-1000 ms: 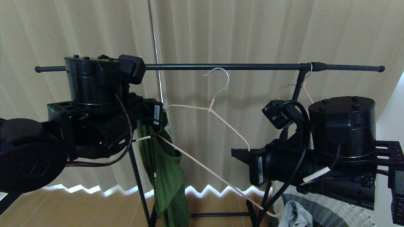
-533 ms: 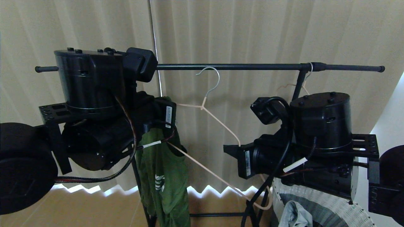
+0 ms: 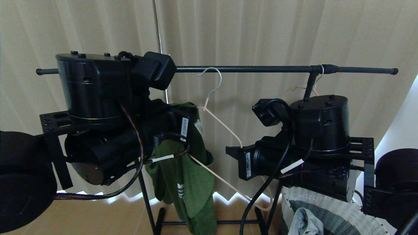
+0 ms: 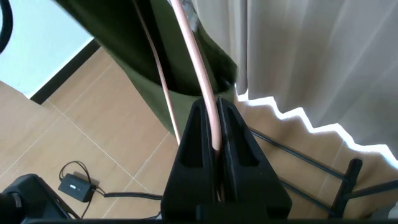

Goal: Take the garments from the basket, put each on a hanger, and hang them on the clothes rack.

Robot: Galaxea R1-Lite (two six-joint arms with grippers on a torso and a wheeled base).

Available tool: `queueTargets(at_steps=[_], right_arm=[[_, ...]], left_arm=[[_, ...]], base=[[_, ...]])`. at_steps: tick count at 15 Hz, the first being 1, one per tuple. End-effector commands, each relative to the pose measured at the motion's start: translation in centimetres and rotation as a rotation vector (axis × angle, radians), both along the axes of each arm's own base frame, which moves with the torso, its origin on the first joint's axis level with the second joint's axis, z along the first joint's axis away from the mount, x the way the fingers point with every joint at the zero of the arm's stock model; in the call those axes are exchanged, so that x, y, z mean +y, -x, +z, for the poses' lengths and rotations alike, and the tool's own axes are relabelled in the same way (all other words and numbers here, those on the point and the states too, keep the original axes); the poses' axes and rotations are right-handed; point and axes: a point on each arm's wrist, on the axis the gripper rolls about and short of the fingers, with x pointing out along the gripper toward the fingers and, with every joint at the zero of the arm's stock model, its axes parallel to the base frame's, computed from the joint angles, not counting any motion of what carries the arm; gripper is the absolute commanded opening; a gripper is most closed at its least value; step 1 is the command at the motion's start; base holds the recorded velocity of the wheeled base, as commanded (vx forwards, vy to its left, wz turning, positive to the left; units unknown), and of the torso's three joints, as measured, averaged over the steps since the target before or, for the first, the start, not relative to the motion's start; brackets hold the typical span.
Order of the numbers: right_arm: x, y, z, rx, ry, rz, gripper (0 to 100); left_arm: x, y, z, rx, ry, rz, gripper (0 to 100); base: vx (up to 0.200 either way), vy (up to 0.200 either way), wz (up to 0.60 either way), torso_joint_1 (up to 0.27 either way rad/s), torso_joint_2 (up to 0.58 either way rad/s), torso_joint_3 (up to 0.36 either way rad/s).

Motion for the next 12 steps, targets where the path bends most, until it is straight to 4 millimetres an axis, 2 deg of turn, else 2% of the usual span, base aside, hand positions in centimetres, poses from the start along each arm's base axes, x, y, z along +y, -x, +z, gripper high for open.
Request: queueTargets(at_steps=[1,4,8,12], right_arm=[[-0.1,0.1,0.0,0.0,0.001,0.002,0],[-0.2,0.2,-0.1,0.002,0.001,0.0,0],[-0.6,0.8,0.1,-0.014,-0.01,0.006,0],[-0.7,1.1,-0.7,-0.116,-0.001,0.048,0]], left_arm=[[0.3,0.6,0.2,-0.001,0.009,-0.056,0],[0.3,0.9,-0.1,0.012,0.011,-0.133,0],[1.0,1.6,-0.8,0.032,-0.002,-0.145,0],[1.4,2.6,-0.5,0.037,0.022,-0.228,0]], base=[[0.0,0.0,0.0,0.0,0.0,0.0],[0.0,0.0,0.0,0.0,0.0,0.0],[0.0,0.0,0.0,0.0,0.0,0.0],[0.0,0.0,0.0,0.0,0.0,0.0]])
